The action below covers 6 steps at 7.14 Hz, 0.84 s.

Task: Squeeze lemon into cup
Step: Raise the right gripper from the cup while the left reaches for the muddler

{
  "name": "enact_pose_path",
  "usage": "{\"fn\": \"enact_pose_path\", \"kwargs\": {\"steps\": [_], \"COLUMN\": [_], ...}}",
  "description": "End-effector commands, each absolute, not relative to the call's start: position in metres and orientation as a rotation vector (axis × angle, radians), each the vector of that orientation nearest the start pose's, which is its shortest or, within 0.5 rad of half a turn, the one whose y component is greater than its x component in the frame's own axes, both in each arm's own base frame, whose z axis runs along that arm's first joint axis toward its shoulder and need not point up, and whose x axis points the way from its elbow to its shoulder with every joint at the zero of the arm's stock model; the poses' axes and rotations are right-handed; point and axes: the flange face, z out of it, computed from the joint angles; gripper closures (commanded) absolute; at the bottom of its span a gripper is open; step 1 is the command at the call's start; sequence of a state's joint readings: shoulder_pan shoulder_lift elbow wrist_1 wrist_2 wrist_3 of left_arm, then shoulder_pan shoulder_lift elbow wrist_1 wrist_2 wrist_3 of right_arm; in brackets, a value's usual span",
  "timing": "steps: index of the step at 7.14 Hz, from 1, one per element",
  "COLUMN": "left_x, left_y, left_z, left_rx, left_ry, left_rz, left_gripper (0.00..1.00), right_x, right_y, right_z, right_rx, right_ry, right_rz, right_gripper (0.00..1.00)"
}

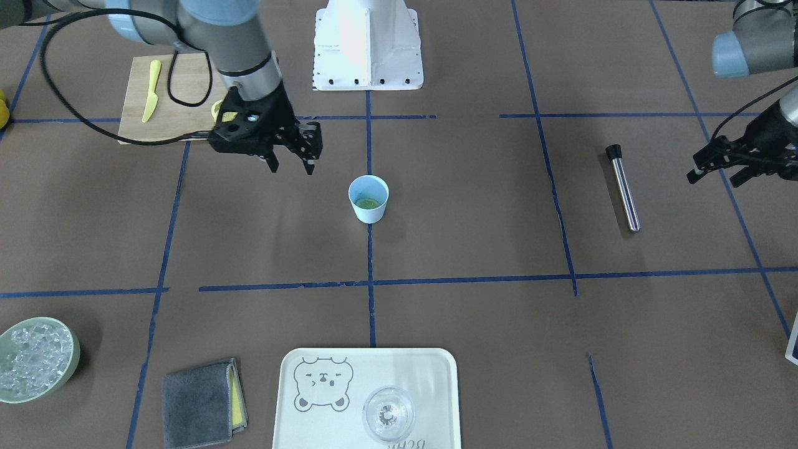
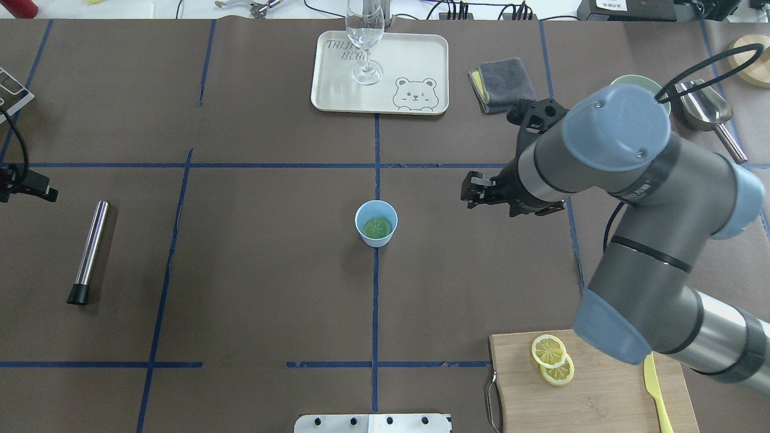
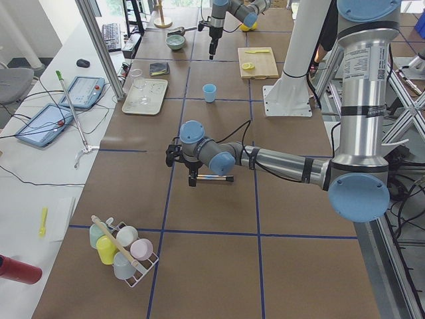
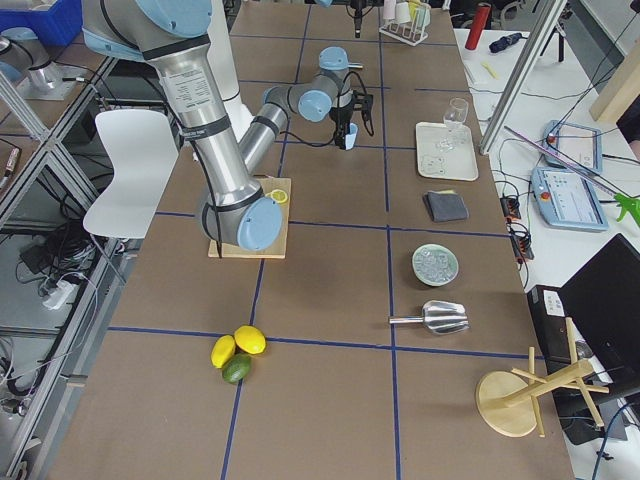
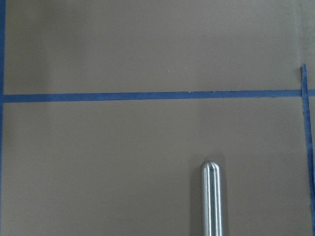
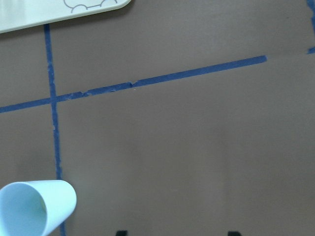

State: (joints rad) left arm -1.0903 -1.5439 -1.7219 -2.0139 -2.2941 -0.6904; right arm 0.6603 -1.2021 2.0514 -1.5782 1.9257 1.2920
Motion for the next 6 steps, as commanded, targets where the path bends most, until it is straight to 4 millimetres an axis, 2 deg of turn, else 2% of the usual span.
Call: {"fn": "enact_pose_path", "kwargs": {"steps": [1, 2, 3, 4, 6], "left_x": [0.219, 0.235, 0.244, 0.247, 0.255], "left_y": [-0.475, -0.475, -0.481, -0.488, -0.499], "left_z": [0.547, 0.546, 0.547, 0.569, 0.579], "left_rx": [0.024, 0.016, 0.024, 0.034, 0.020], "left_ry": [0.879, 0.879, 0.860, 0.804, 0.791], "left_rz": [0.055, 0.080, 0.082, 0.073, 0.071], "left_gripper": [0.00, 0.00, 0.00, 0.01, 0.06], "right_x": [-0.316, -0.314, -0.314, -0.315, -0.317], "right_y": [-0.406, -0.406, -0.405, -0.406, -0.406], "right_z": [0.296, 0.298, 0.298, 0.300, 0.300], "right_rx": [0.109, 0.096, 0.095, 0.093, 0.090], "right_ry": [-0.848, -0.851, -0.850, -0.848, -0.847], "right_rz": [0.131, 0.128, 0.128, 0.129, 0.126], "right_gripper": [0.00, 0.00, 0.00, 0.00, 0.00]}}
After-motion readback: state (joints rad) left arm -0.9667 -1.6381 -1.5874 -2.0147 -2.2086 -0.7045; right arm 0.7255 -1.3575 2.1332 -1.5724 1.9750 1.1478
